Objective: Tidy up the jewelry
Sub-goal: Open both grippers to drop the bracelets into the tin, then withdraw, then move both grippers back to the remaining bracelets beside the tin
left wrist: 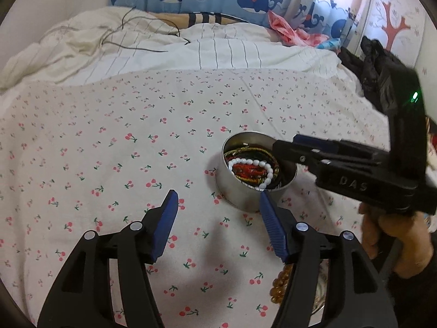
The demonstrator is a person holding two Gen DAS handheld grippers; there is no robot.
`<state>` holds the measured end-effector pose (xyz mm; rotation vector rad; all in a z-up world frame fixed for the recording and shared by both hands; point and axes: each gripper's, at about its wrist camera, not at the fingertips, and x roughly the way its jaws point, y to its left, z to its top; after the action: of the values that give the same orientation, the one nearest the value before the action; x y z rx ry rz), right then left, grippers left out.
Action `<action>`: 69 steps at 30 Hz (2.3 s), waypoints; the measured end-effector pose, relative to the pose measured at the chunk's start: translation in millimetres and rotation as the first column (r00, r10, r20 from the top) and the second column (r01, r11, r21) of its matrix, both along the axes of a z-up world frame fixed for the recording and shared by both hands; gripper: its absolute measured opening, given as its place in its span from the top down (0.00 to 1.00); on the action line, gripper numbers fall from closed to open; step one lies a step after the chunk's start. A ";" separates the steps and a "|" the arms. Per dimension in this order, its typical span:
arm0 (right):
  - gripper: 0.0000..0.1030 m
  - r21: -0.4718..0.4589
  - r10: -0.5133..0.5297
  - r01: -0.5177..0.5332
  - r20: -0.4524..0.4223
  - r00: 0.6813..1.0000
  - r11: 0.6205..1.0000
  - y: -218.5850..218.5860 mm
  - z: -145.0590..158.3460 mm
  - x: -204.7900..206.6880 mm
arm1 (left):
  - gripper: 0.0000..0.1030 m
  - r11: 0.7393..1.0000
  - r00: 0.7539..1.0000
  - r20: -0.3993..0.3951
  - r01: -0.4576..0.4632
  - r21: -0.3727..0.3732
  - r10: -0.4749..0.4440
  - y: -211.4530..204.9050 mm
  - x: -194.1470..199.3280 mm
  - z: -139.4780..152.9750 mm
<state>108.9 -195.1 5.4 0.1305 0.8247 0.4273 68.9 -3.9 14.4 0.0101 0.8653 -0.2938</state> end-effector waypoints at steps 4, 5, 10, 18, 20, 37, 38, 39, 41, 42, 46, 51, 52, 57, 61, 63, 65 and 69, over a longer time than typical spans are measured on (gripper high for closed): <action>0.49 -0.017 -0.004 0.005 0.021 1.000 1.000 -1.6 5.0 -11.9 | 0.40 0.998 0.999 0.032 -0.002 0.064 0.000 -5.2 -10.4 -1.6; 0.49 -0.021 -0.004 0.005 0.024 1.000 1.000 -2.9 5.8 -16.3 | 0.40 0.997 0.999 0.039 -0.001 0.079 -0.002 -6.7 -13.3 -1.9; 0.48 -0.041 -0.005 0.006 0.017 1.000 0.999 -8.1 3.9 -32.9 | 0.39 0.992 0.998 0.061 0.012 0.125 -0.020 -14.5 -24.0 -3.9; 0.43 -0.089 -0.022 0.019 -0.026 0.999 0.996 -31.2 -10.5 -64.0 | 0.36 0.988 0.996 0.080 0.028 0.149 -0.041 -21.6 -31.7 -3.2; 0.41 -0.107 -0.016 0.012 -0.035 0.999 0.994 -33.2 -13.3 -68.7 | 0.36 0.988 0.996 0.081 0.031 0.152 -0.044 -23.5 -32.6 -4.0; 0.33 -0.437 0.046 -0.071 -0.066 0.997 0.897 -19.6 -48.8 -72.8 | 0.29 0.999 0.999 -0.043 0.021 0.034 -0.019 -8.4 -17.7 -22.6; 0.33 -0.426 0.042 -0.067 -0.068 0.997 0.902 -23.8 -48.1 -71.6 | 0.29 1.000 0.999 -0.049 0.016 0.023 -0.015 -5.8 -16.7 -22.5; 0.33 -0.389 0.049 -0.075 -0.076 0.996 0.918 -28.0 -45.9 -71.2 | 0.28 1.000 0.998 -0.060 0.016 0.009 -0.016 -4.1 -15.8 -22.7; 0.33 -0.316 0.072 -0.097 -0.090 0.993 0.944 -34.5 -41.6 -71.0 | 0.28 1.000 0.996 -0.082 0.016 -0.019 -0.017 -0.2 -13.2 -23.5; 0.33 -0.304 0.096 -0.121 -0.098 0.991 0.945 -33.9 -41.6 -72.0 | 0.28 0.999 0.996 -0.090 0.006 -0.032 -0.009 3.1 -11.6 -23.8; 0.33 -0.340 0.202 -0.236 -0.133 0.970 0.910 -14.9 -51.0 -78.8 | 0.28 0.999 0.994 -0.106 -0.001 -0.051 -0.005 7.7 -8.8 -24.3; 0.31 -0.358 0.262 -0.294 -0.135 0.956 0.886 -2.2 -54.1 -86.8 | 0.27 0.996 0.990 -0.130 0.052 -0.067 -0.061 4.6 -9.8 -23.8; 0.30 -0.360 0.257 -0.288 -0.133 0.957 0.887 -2.9 -54.2 -86.3 | 0.25 0.995 0.987 -0.142 0.072 -0.071 -0.082 3.4 -10.2 -24.4; 0.22 -0.447 0.212 -0.223 -0.075 0.974 0.866 -1.6 -52.7 -87.4 | 0.25 0.967 0.942 -0.220 0.244 -0.073 -0.254 -20.7 -17.9 -35.4; 0.22 -0.441 0.201 -0.213 -0.075 0.977 0.872 -4.1 -52.9 -82.1 | 0.24 0.942 0.913 -0.237 0.336 -0.021 -0.331 -41.1 -30.1 -45.2; 0.22 -0.443 0.201 -0.212 -0.074 0.977 0.871 -4.9 -52.4 -81.7 | 0.25 0.934 0.907 -0.246 0.357 0.020 -0.342 -48.6 -33.3 -50.4; 0.20 -0.446 0.197 -0.209 -0.073 0.978 0.870 -5.9 -53.9 -81.9 | 0.24 0.933 0.909 -0.256 0.355 0.064 -0.328 -50.4 -33.1 -55.1; 0.17 -0.436 0.163 -0.183 -0.083 0.983 0.881 -12.3 -54.5 -76.7 | 0.24 0.950 0.931 -0.260 0.292 0.112 -0.256 -39.4 -24.3 -58.8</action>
<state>32.2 -207.4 -49.2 -0.3631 0.9627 0.3950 44.6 -43.3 -44.4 0.2416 1.1304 -0.5004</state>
